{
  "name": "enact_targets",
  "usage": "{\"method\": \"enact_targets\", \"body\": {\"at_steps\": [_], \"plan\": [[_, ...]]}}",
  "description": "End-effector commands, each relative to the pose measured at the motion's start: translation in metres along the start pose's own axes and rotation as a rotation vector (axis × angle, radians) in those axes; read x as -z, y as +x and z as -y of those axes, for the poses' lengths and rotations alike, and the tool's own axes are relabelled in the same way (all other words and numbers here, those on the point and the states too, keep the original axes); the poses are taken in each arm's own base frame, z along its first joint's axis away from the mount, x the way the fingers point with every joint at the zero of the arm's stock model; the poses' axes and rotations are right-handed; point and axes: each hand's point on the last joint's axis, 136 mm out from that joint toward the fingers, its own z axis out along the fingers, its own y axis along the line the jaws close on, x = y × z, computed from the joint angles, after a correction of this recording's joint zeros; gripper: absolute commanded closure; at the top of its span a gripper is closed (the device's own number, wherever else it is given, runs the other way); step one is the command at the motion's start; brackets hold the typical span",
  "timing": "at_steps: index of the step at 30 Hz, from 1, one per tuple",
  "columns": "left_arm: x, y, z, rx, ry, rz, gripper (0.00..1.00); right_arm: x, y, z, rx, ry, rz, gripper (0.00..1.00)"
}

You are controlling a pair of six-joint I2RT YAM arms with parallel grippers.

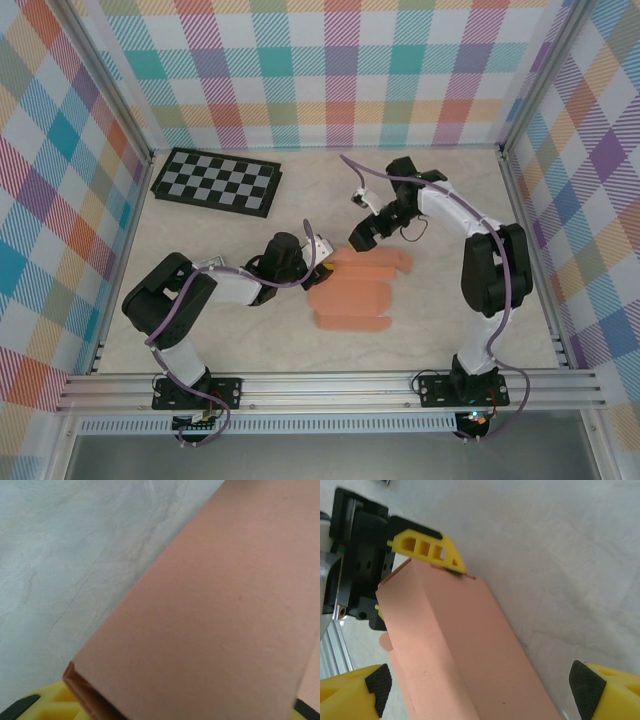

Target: Fold the paper box

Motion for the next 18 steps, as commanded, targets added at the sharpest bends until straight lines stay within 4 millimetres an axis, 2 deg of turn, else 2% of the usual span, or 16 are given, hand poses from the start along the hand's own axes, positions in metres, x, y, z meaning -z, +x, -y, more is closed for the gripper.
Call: {"method": "enact_targets", "body": {"at_steps": [1,9,18], "plan": [[-0.003,-0.009,0.004,-0.022,0.032,0.021,0.58,-0.014,0.017,-0.002,0.004,-0.012,-0.091,0.06],[-0.004,-0.012,0.003,0.018,0.023,0.034,0.58,-0.034,0.026,0.011,-0.012,0.047,-0.171,0.11],[0.005,-0.010,-0.010,0.102,-0.082,0.089,0.58,-0.035,0.026,0.016,-0.065,0.093,-0.177,0.15]]}}
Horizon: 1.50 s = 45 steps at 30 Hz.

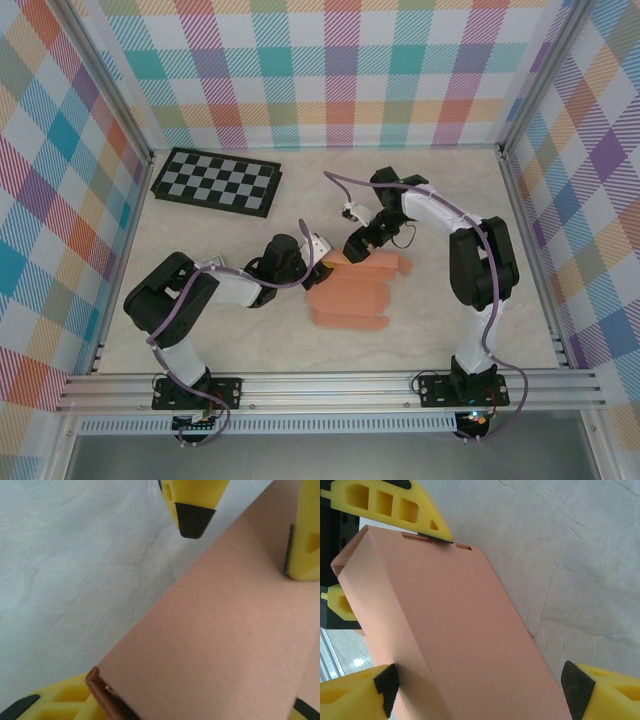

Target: Fold the paper box

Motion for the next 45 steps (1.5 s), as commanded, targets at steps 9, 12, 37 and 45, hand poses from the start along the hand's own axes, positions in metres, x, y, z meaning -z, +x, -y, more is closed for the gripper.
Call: {"method": "enact_targets", "body": {"at_steps": [9,12,37,45], "plan": [[0.000,-0.010,-0.001,0.011,-0.095,0.031,0.67,-0.010,0.001,0.013,-0.168,0.062,-0.006,0.20],[0.001,-0.006,-0.006,0.024,-0.126,0.009,0.68,-0.004,-0.005,0.017,-0.215,0.097,0.033,0.20],[0.002,0.007,-0.049,0.122,-0.331,-0.147,0.95,0.076,-0.007,0.008,-0.540,0.322,0.428,0.14],[-0.002,0.025,-0.064,0.131,-0.393,-0.217,0.96,0.109,0.016,0.014,-0.603,0.470,0.556,0.12]]}}
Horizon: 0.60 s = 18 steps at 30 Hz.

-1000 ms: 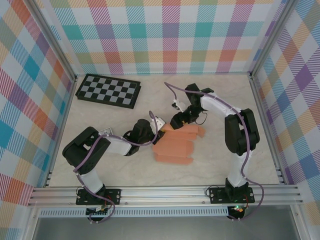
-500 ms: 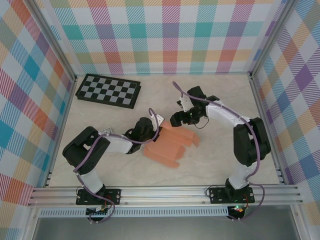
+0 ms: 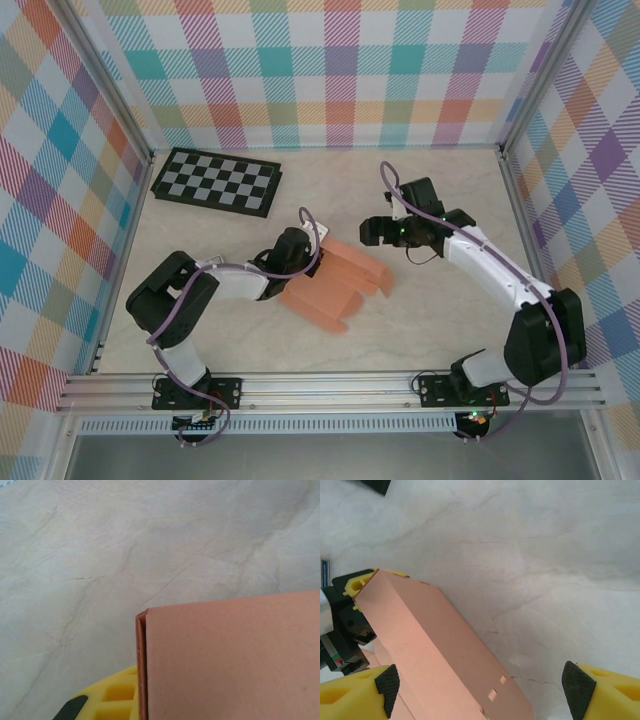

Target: Fold the paper box

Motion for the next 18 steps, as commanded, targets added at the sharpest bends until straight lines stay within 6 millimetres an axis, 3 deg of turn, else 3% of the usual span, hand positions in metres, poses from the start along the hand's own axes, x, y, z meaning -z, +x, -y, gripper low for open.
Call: {"method": "enact_targets", "body": {"at_steps": [1,4,11,18], "plan": [[-0.009,0.022,-0.014,-0.030,-0.073,-0.078,0.96,0.007,-0.004,0.018,-0.052,0.076,0.067,0.12],[-0.013,0.020,-0.012,-0.056,-0.065,-0.018,0.93,0.006,0.003,0.016,-0.039,0.055,0.036,0.11],[-0.018,0.020,0.002,-0.087,0.023,0.020,0.91,-0.008,0.003,-0.021,0.133,-0.124,-0.166,0.14],[-0.022,0.022,0.005,-0.068,0.063,0.012,0.85,-0.033,0.008,-0.051,0.179,-0.271,-0.313,0.19]]}}
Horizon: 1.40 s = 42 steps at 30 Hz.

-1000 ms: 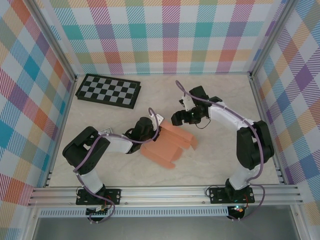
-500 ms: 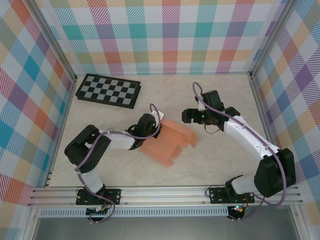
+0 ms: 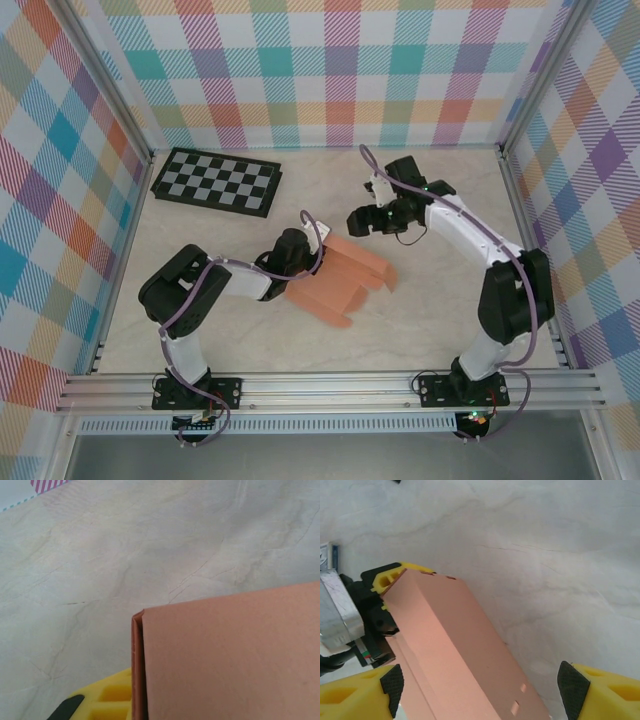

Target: Fold the paper box

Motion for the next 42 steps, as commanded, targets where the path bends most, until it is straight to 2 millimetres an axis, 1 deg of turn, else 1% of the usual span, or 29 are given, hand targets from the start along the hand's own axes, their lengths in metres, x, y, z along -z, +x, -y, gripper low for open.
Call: {"method": "enact_targets", "body": {"at_steps": [1,6,9,13,15,21,25,31,36,40,42], "plan": [[-0.005,0.031,0.005,-0.037,0.041,-0.090,0.83,-0.008,0.020,-0.022,0.065,-0.119,-0.108,0.19],[-0.005,0.033,0.007,-0.032,0.061,-0.082,0.82,-0.032,0.032,-0.016,0.086,-0.120,-0.201,0.19],[-0.003,0.033,0.006,-0.023,0.061,-0.072,0.81,-0.043,0.030,-0.011,0.075,-0.114,-0.209,0.19],[-0.002,0.035,0.003,-0.005,0.056,-0.062,0.81,-0.049,0.026,-0.009,0.057,-0.109,-0.222,0.21],[-0.003,0.036,0.000,0.011,0.049,-0.057,0.82,-0.051,0.025,-0.010,0.049,-0.115,-0.233,0.23],[-0.004,0.038,-0.001,0.013,0.047,-0.062,0.93,-0.050,0.027,-0.011,0.026,-0.118,-0.242,0.27],[-0.007,0.042,-0.008,0.010,0.005,-0.087,0.97,-0.046,0.025,-0.014,0.001,-0.125,-0.217,0.27],[-0.012,0.047,-0.016,0.008,-0.042,-0.115,1.00,-0.042,0.023,-0.019,-0.022,-0.141,-0.195,0.27],[-0.013,0.048,-0.022,0.028,-0.079,-0.136,0.99,-0.046,0.031,-0.012,-0.034,-0.113,-0.212,0.27],[-0.013,0.046,-0.022,0.030,-0.081,-0.135,0.93,-0.046,0.033,-0.013,-0.048,-0.120,-0.204,0.27],[-0.009,0.040,-0.021,0.036,-0.068,-0.117,0.87,-0.044,0.031,-0.010,-0.054,-0.099,-0.187,0.26]]}}
